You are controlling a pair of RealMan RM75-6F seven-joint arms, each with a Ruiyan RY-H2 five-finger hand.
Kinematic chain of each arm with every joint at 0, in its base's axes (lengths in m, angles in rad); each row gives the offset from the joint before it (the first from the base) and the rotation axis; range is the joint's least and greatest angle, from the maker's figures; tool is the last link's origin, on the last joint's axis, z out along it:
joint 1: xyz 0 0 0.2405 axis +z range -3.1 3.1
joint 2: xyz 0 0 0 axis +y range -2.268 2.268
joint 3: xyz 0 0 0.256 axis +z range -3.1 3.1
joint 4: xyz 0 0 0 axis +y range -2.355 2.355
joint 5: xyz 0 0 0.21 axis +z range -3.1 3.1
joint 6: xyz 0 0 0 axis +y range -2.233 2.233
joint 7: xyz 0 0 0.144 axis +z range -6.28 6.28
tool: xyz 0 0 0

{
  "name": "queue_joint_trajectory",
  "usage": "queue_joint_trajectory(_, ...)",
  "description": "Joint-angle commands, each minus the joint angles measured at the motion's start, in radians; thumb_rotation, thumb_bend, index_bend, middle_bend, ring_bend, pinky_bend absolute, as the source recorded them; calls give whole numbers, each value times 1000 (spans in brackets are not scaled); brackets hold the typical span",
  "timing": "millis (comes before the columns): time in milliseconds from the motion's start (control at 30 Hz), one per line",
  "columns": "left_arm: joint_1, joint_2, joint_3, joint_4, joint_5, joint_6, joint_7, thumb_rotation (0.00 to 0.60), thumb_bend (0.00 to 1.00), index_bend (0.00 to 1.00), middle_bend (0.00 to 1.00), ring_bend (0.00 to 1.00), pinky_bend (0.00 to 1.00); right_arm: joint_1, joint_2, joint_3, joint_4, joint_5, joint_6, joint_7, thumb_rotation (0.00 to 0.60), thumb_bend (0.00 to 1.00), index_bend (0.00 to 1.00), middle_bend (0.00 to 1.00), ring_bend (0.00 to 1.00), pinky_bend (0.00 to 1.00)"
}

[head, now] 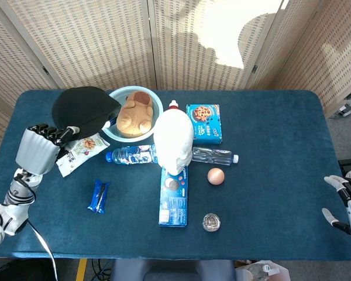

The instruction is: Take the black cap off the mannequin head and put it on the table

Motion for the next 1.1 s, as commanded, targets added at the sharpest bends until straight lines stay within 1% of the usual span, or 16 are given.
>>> queue_joint_trajectory(33, 49, 36, 38, -19, 23, 27, 23, 600, 418, 635, 1000, 1000, 1000, 3, -1, 0, -2, -2, -3, -1, 600, 247, 239, 240, 174, 197)
queue_joint_trajectory(133, 92, 66, 70, -34, 41, 44, 44, 600, 418, 637, 1000, 1000, 1000, 8, -3, 0, -3, -5, -9, -3, 600, 247, 239, 240, 174, 198)
queue_joint_trajectory(267, 131, 88, 99, -42, 57, 52, 67, 600, 418, 640, 1000, 1000, 1000, 17, -4, 1, -7, -10, -18, -9, 600, 247, 240, 240, 174, 198)
queue_joint_trajectory(433, 157, 93, 127, -45, 80, 46, 79, 600, 417, 641, 1000, 1000, 1000, 26, -6, 1, -13, -15, -26, -16, 600, 247, 239, 240, 174, 197)
queue_joint_trajectory(600, 169, 84, 160, -25, 109, 18, 97, 600, 418, 641, 1000, 1000, 1000, 27, -6, 0, -18, -14, -28, -21, 600, 247, 239, 240, 174, 197)
queue_joint_trajectory(833, 168, 28, 192, 44, 137, -24, 79, 600, 417, 641, 1000, 1000, 1000, 27, -7, -3, -18, -12, -29, -23, 600, 247, 239, 240, 174, 197)
queue_joint_trajectory(1100, 145, -80, 212, 163, 154, -78, 44, 600, 417, 641, 1000, 1000, 1000, 25, -5, -4, -23, -12, -22, -28, 600, 247, 239, 240, 174, 197)
